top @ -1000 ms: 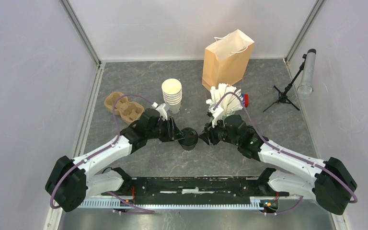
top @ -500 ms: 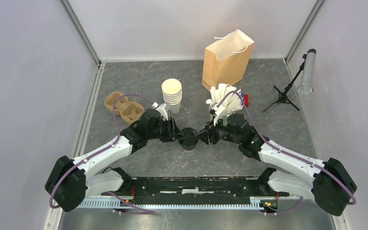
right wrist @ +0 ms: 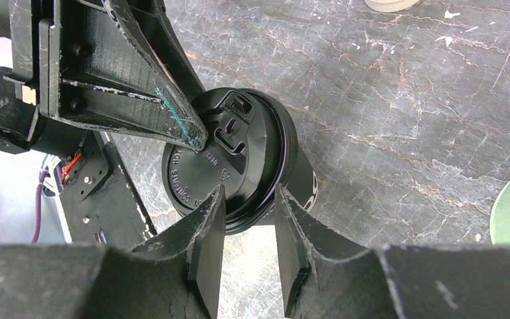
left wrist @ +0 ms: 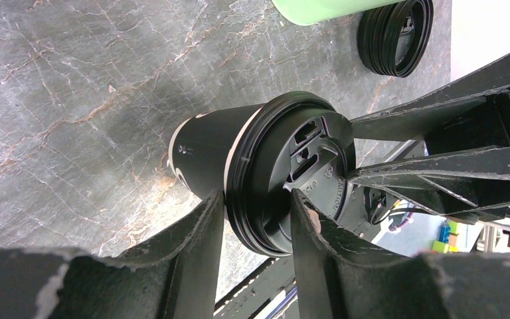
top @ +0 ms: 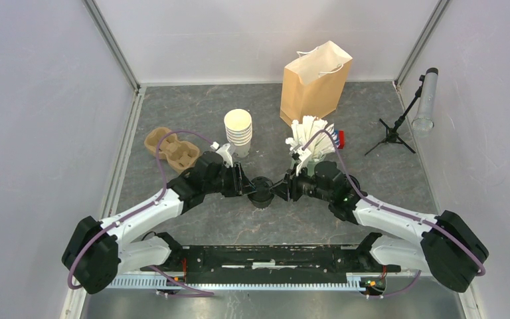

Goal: Pack the takeout coffee

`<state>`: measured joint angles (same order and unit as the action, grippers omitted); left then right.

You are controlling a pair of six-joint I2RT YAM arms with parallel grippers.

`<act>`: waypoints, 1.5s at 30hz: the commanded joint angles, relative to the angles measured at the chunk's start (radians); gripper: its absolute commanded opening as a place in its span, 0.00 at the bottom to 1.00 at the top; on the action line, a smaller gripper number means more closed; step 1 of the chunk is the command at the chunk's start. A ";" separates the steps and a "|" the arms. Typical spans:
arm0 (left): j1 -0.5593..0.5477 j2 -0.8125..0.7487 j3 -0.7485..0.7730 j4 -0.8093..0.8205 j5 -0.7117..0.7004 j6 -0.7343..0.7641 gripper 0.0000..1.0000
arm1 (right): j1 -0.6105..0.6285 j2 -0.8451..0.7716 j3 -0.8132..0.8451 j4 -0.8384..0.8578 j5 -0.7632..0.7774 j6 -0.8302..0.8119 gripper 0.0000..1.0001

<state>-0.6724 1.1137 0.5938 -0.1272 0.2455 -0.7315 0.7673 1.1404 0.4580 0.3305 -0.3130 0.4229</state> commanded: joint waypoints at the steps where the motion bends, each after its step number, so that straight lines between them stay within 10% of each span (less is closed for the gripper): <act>1: -0.008 0.019 -0.032 -0.100 -0.072 0.066 0.46 | 0.000 0.027 -0.085 0.054 0.013 0.013 0.35; 23: -0.007 0.042 -0.060 -0.124 -0.129 0.063 0.44 | 0.004 0.127 -0.331 0.125 0.101 -0.005 0.32; 45: -0.007 0.080 0.042 0.013 0.027 0.319 0.44 | -0.035 -0.052 0.101 -0.095 0.013 -0.106 0.45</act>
<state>-0.6819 1.1786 0.6537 -0.0975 0.2466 -0.5358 0.7383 1.0595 0.5011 0.2325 -0.2466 0.3515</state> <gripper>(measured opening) 0.445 0.460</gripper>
